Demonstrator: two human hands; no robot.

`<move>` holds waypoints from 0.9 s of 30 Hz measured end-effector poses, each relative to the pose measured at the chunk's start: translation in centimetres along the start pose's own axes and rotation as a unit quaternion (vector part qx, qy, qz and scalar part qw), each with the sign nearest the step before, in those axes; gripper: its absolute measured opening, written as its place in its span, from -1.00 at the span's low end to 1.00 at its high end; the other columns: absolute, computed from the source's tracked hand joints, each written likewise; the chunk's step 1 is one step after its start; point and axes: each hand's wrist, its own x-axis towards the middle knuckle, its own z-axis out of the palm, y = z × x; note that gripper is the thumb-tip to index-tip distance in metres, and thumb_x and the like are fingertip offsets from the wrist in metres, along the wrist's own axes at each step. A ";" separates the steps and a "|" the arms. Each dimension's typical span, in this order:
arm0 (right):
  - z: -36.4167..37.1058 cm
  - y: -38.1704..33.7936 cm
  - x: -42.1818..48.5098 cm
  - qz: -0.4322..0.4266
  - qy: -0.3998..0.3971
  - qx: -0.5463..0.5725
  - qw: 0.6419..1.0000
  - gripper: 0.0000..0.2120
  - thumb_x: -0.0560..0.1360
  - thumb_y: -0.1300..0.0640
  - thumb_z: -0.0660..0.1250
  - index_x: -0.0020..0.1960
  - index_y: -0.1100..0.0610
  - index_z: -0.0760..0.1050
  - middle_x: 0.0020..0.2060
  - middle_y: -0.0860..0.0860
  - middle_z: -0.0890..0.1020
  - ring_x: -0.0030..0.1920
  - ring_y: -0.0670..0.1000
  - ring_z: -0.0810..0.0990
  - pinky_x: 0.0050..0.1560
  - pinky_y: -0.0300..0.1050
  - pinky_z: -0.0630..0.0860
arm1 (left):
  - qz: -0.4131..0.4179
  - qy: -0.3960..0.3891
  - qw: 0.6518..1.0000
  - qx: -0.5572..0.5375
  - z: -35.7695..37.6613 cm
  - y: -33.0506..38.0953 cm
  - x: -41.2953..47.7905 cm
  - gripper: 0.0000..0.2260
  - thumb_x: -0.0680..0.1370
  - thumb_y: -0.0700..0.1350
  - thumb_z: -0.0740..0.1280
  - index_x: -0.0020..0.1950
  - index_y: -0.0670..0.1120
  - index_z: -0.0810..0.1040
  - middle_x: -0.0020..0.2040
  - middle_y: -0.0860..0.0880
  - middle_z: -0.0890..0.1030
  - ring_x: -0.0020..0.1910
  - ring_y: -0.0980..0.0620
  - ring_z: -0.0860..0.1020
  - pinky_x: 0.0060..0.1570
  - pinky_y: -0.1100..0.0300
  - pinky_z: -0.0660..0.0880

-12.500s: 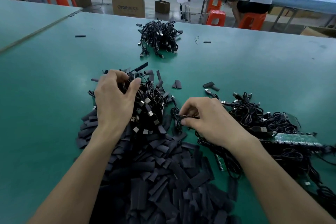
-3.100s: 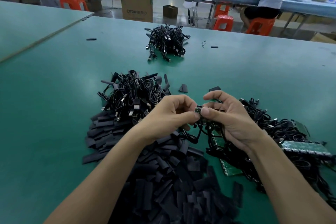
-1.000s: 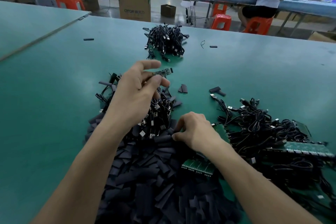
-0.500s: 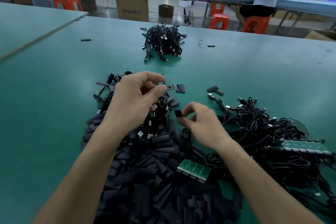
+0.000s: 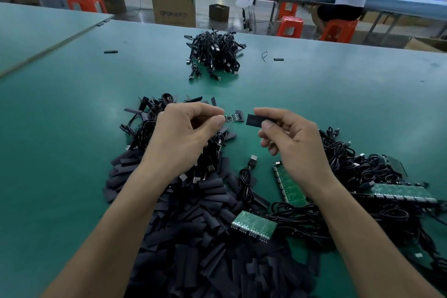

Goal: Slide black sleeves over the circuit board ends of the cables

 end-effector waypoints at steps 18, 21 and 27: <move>0.3 0.0 0.0 -0.056 0.020 -0.007 0.998 -0.81 0.39 0.10 0.52 -0.02 -0.08 0.64 -0.26 -0.13 0.72 -0.23 -0.10 0.71 -0.18 -0.37 0.53 | 0.027 0.000 1.000 0.006 0.7 0.6 -0.3 -0.91 0.52 -0.11 0.49 -0.02 0.07 0.71 -0.18 0.13 0.72 -0.15 0.17 0.68 -0.08 0.33 0.57; 0.4 0.1 0.1 -0.059 0.030 -0.010 0.998 -0.80 0.41 0.17 0.53 -0.03 -0.06 0.64 -0.25 -0.13 0.73 -0.23 -0.07 0.72 -0.19 -0.36 0.54 | 0.026 -0.002 1.000 0.001 0.7 0.7 -0.4 -0.92 0.52 -0.10 0.49 -0.03 0.08 0.71 -0.19 0.12 0.72 -0.14 0.14 0.69 -0.06 0.29 0.59; 0.3 0.1 0.1 -0.067 0.038 -0.008 0.997 -0.82 0.42 0.18 0.53 -0.04 -0.06 0.66 -0.28 -0.09 0.73 -0.24 -0.05 0.72 -0.23 -0.34 0.54 | 0.021 -0.001 1.000 -0.001 0.8 0.8 -0.4 -0.92 0.53 -0.09 0.48 -0.06 0.10 0.70 -0.21 0.09 0.72 -0.16 0.10 0.69 -0.04 0.16 0.64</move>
